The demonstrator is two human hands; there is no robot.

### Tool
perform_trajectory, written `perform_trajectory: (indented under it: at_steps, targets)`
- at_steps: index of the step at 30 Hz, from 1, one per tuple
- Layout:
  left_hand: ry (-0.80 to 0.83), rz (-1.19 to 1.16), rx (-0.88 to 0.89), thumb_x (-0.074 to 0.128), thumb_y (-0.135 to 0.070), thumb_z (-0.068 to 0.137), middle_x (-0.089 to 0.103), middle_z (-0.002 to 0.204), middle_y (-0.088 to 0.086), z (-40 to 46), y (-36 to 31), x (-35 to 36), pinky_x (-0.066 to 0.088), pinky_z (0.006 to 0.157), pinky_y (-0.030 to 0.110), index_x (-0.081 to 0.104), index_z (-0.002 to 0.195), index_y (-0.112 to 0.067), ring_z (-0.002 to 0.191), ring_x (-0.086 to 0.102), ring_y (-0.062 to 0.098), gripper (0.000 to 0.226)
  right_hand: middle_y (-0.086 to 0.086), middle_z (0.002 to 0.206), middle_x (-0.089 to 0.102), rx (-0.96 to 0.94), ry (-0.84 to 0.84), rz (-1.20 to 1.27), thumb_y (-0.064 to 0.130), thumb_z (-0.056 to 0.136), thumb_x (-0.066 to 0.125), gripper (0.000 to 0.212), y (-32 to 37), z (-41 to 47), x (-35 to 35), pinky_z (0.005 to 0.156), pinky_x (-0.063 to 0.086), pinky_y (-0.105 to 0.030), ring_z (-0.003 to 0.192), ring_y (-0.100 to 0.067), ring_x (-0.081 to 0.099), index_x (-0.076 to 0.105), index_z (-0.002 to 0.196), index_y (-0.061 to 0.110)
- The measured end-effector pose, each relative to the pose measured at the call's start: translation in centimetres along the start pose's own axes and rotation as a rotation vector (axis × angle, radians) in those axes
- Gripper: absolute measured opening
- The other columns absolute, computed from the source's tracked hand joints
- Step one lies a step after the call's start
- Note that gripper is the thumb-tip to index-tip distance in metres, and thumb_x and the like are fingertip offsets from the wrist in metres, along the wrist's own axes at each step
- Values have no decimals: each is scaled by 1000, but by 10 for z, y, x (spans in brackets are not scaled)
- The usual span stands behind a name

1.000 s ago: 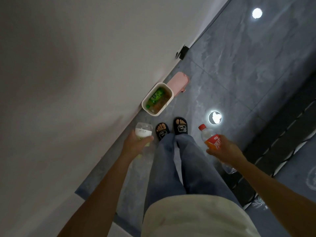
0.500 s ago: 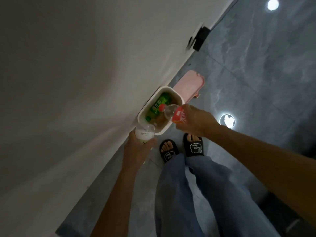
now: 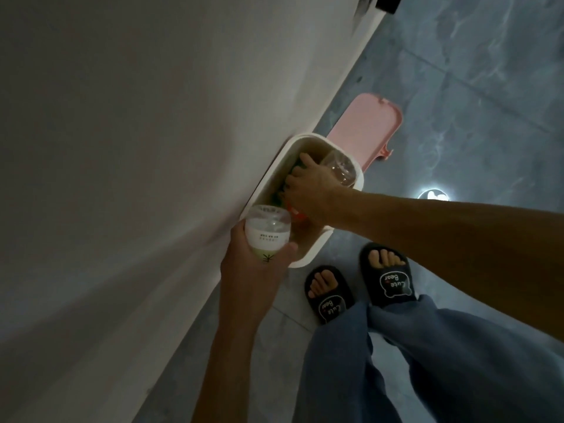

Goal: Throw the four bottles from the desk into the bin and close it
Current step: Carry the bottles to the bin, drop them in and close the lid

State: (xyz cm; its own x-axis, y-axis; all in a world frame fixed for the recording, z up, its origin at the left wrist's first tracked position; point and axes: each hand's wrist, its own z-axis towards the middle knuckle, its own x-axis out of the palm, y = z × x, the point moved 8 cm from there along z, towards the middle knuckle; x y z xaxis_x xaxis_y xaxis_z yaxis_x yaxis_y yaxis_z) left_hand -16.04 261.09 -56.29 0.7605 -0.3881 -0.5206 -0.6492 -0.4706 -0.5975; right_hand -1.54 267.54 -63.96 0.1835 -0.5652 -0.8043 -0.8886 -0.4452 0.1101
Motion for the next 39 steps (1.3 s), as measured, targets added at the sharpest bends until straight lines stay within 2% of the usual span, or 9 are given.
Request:
perform_trajectory:
  at_steps: [6, 9, 14, 19, 23, 26, 29, 32, 39]
  targets:
    - [-27, 8, 59, 89, -47, 69, 66, 114, -21, 22, -8, 9, 50, 63, 0, 49, 137, -37, 98, 63, -15, 79, -1, 135, 63, -11, 74, 77, 42, 90, 63, 43, 15, 13, 33, 112, 37, -44, 127, -27, 53, 57, 131, 28]
    - [-14, 39, 71, 88, -49, 68, 65, 112, -19, 31, -8, 16, 49, 61, 0, 50, 133, -35, 92, 66, -9, 77, -1, 145, 53, 24, 185, 218, 39, 93, 60, 51, 1, 15, 53, 121, 27, -49, 140, -29, 42, 48, 142, 30]
    - [-10, 56, 63, 87, -50, 66, 64, 108, -24, 41, -8, 25, 47, 61, -2, 50, 127, -39, 91, 66, -9, 72, -1, 130, 64, -84, 243, 194, 48, 93, 57, 44, -5, 14, 66, 120, 26, -52, 134, -28, 50, 58, 130, 25]
    - [-11, 76, 54, 89, -46, 67, 65, 110, -19, 41, -12, 26, 49, 60, 4, 53, 129, -32, 90, 64, -6, 73, 0, 129, 66, -115, 103, 307, 50, 94, 50, 42, -4, -16, 48, 117, 33, -47, 128, -25, 55, 62, 126, 26]
    - [-40, 100, 88, 87, -48, 67, 64, 117, -15, 38, -29, 26, 60, 80, 27, 51, 129, -31, 100, 66, 5, 74, 2, 130, 67, -137, -170, 333, 42, 96, 42, 39, -12, -69, 39, 122, 24, -47, 129, -22, 55, 62, 127, 27]
    - [-79, 133, 148, 83, -47, 69, 59, 123, -11, 46, -44, 38, 60, 90, 38, 46, 133, -28, 110, 62, 13, 77, 3, 138, 63, -120, -218, 273, 44, 97, 39, 42, -20, -94, 47, 124, 19, -52, 138, -21, 49, 62, 129, 28]
    - [-109, 279, 207, 74, -50, 72, 52, 119, -14, 61, -50, 61, 49, 88, 32, 43, 136, -27, 106, 52, 8, 75, 2, 145, 56, -96, -250, 221, 45, 100, 39, 43, -27, -97, 54, 123, 18, -53, 144, -21, 42, 58, 135, 28]
    - [-155, 418, 234, 72, -47, 75, 58, 130, -1, 75, -41, 80, 34, 90, 27, 44, 141, -21, 113, 54, 15, 76, 0, 138, 62, -90, -345, 230, 42, 101, 43, 38, -33, -97, 55, 122, 24, -51, 137, -22, 50, 63, 129, 25]
    - [-230, 554, 231, 77, -40, 81, 59, 136, 10, 92, -15, 103, 49, 95, 38, 43, 142, -15, 121, 59, 28, 74, 0, 127, 66, -110, -380, 245, 38, 102, 45, 34, -34, -91, 63, 122, 28, -48, 125, -22, 58, 65, 124, 23]
